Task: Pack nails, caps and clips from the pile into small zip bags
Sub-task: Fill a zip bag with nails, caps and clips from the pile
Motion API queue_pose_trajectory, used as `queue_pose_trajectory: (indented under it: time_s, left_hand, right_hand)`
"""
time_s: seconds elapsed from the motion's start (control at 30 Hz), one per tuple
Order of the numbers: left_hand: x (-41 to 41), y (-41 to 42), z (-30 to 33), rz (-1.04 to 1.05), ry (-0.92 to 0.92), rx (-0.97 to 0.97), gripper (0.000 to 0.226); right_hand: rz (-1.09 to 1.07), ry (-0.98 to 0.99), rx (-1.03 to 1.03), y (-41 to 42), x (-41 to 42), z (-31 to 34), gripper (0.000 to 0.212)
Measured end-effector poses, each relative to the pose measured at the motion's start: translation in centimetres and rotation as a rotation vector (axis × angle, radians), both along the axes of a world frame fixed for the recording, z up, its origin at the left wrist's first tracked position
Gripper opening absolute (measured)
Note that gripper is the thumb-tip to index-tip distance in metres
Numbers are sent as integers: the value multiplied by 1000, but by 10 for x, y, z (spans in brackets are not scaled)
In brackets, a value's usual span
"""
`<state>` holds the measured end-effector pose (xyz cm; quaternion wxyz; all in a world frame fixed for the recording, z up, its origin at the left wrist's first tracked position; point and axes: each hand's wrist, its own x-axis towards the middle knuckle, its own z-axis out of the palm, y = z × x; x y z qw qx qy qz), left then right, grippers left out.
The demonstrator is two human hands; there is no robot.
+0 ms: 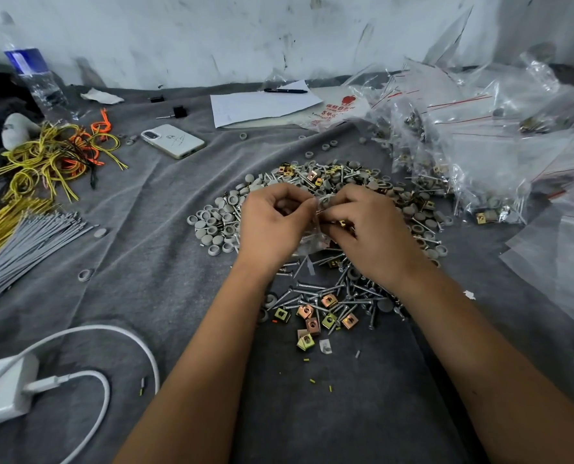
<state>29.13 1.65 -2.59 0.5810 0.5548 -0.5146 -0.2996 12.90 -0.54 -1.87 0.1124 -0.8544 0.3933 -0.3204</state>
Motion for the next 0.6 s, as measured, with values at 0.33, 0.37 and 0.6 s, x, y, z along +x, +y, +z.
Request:
queue_pose_trajectory:
  time_s: [0.33, 0.37, 0.6]
  left_hand:
    - [9, -6, -2, 236, 115, -48, 11]
    - [10, -6, -2, 262, 134, -64, 13]
    - [13, -5, 2, 318, 304, -157, 14]
  right_hand:
    - [-3, -9, 68, -3, -6, 3, 11]
    - [27, 87, 97, -3, -7, 2, 15]
    - [148, 307, 208, -1, -5, 2, 16]
